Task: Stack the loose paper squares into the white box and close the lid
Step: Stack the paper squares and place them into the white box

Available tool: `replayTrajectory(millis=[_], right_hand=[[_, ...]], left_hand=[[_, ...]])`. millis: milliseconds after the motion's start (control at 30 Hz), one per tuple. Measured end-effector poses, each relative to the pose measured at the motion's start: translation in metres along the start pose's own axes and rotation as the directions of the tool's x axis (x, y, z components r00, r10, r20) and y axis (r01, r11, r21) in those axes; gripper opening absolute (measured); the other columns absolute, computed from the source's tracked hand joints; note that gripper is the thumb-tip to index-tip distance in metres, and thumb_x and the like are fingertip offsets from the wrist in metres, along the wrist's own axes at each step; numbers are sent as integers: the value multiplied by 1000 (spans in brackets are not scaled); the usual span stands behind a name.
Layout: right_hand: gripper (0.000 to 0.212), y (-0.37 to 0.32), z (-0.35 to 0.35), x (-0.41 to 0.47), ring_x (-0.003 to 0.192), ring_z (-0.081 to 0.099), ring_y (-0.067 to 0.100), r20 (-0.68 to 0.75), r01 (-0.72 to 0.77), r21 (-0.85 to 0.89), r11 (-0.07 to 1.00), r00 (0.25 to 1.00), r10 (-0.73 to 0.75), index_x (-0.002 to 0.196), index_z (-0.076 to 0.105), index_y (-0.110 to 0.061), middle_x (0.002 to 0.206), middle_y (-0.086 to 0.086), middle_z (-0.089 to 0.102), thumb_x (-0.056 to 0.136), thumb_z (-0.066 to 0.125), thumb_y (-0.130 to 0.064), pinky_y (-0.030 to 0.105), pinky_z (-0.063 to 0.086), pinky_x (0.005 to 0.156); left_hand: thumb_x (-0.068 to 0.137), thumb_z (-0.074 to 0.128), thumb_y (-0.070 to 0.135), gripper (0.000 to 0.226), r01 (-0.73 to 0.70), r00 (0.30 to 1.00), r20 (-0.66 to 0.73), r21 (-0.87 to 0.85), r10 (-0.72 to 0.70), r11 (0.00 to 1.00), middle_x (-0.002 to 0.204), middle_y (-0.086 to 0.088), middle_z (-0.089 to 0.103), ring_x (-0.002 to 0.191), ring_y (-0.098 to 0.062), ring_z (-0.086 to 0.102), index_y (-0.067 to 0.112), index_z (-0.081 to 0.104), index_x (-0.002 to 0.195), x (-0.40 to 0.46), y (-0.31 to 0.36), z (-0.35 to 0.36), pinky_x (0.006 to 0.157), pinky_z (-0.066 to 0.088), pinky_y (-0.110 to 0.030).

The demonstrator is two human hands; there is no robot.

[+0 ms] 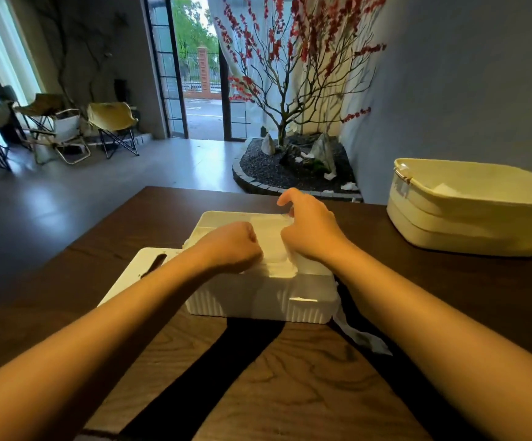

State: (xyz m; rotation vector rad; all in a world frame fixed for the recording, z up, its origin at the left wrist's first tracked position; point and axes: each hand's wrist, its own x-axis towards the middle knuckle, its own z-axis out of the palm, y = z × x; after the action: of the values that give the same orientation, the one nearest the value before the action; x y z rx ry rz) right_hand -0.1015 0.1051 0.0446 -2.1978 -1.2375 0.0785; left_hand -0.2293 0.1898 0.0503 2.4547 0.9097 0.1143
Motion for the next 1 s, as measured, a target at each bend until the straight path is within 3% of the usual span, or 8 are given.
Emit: replayTrajectory(millis=[133, 233, 333, 533, 700, 800, 867, 1000], right_hand=[[32, 2, -4, -9, 114, 50, 20, 117, 210, -218, 953, 975, -188, 116, 65, -31, 120, -3, 58, 87, 60, -21, 45, 49, 92], [29, 14, -5, -14, 113, 44, 22, 128, 358, -443, 822, 933, -337, 118, 69, -27, 123, -2, 54, 90, 62, -33, 38, 43, 89], [29, 20, -5, -13, 104, 47, 27, 64, 492, -543, 680, 832, -551, 111, 74, -21, 113, 4, 57, 86, 67, -35, 39, 38, 80], [40, 15, -11, -6, 90, 63, 24, 387, 385, -479, 789, 899, -204, 90, 71, -20, 93, 2, 69, 87, 56, -57, 39, 53, 76], [43, 7, -12, 1, 97, 64, 26, 556, 333, -434, 837, 830, -42, 111, 72, -12, 103, 7, 72, 91, 58, -47, 36, 52, 80], [29, 5, -3, 8, 76, 60, 23, 589, 303, -432, 849, 808, 12, 78, 67, -15, 76, 3, 64, 90, 63, -41, 30, 45, 62], [28, 2, -3, 10, 70, 58, 21, 580, 295, -443, 847, 815, 19, 71, 61, -16, 70, 1, 60, 89, 66, -36, 29, 43, 58], [37, 9, -16, 8, 96, 66, 18, 535, 236, -279, 931, 843, -53, 115, 73, -16, 111, 0, 74, 87, 71, -39, 32, 53, 86]], left_hand=[[96, 61, 18, 21, -95, 984, 161, 113, 77, 989, 105, -6, 66, 86, -15, 56, 11, 68, 115, 5, -1, -9, 73, 47, -24], [95, 63, 33, 19, -192, 973, 182, 311, 140, 931, 108, 4, 62, 98, -14, 55, 26, 66, 112, 10, -3, -16, 87, 46, -27], [89, 68, 43, 38, -329, 943, 126, 468, 307, 820, 122, 2, 52, 114, -17, 48, 32, 61, 124, 13, -7, -20, 98, 48, -39], [92, 69, 29, 50, -423, 896, 307, 370, 321, 827, 139, 3, 54, 120, -16, 53, 27, 56, 140, 19, -12, -17, 100, 44, -28], [100, 59, 33, 44, -376, 876, 440, 364, 199, 852, 148, 7, 50, 128, -15, 52, 28, 53, 144, 31, -5, -13, 102, 35, -24], [102, 55, 38, 42, -364, 870, 463, 371, 170, 854, 148, 10, 51, 129, -14, 52, 31, 53, 144, 35, -6, -8, 106, 35, -28], [102, 55, 40, 42, -365, 873, 455, 373, 174, 853, 147, 10, 53, 128, -14, 53, 32, 53, 143, 35, -6, -8, 108, 36, -30], [97, 63, 36, 43, -365, 885, 414, 329, 215, 871, 137, 9, 61, 120, -13, 59, 33, 57, 139, 28, -6, -20, 103, 41, -29]])
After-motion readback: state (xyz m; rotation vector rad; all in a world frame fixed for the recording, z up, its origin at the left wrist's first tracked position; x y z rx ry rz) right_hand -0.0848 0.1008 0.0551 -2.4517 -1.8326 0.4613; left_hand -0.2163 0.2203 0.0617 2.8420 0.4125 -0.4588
